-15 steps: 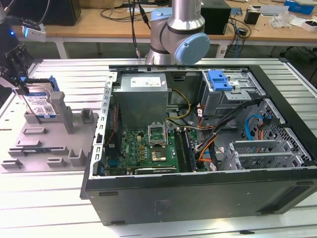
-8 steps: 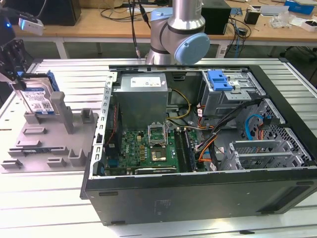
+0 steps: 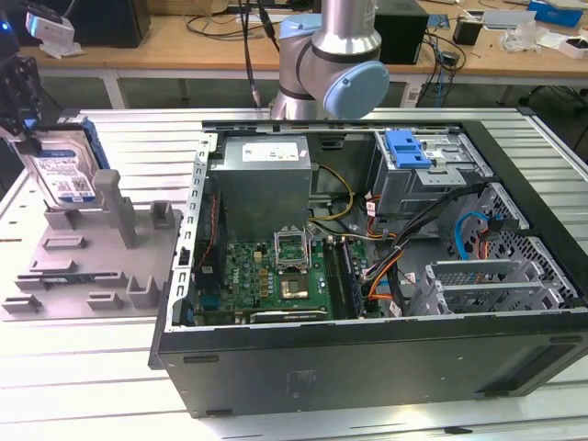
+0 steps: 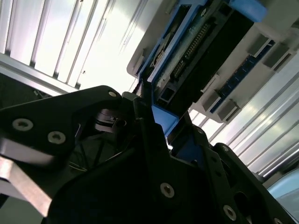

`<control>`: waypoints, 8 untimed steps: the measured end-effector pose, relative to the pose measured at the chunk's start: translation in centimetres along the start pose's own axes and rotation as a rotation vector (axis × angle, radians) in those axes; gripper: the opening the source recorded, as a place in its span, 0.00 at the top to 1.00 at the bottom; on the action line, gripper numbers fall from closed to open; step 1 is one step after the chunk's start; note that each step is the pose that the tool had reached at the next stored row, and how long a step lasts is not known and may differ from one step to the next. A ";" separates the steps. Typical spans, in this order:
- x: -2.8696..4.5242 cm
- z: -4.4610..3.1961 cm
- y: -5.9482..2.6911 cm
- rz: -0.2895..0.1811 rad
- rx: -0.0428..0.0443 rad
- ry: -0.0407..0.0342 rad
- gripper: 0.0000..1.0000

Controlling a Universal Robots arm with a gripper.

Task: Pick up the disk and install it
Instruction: 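Pick up the disk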

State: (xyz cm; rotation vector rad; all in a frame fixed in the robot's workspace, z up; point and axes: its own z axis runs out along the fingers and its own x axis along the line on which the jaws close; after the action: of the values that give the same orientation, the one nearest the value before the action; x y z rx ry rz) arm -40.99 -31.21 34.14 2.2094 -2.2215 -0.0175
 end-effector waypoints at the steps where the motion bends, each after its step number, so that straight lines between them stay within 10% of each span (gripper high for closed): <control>1: 0.00 -0.29 0.00 0.000 0.0000 0.0002 0.63; 8: -0.01 -2.53 0.04 0.000 0.0001 0.0020 0.63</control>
State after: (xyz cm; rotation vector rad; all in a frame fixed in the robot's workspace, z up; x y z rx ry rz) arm -40.99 -31.20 36.67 2.2084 -2.2206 -0.0152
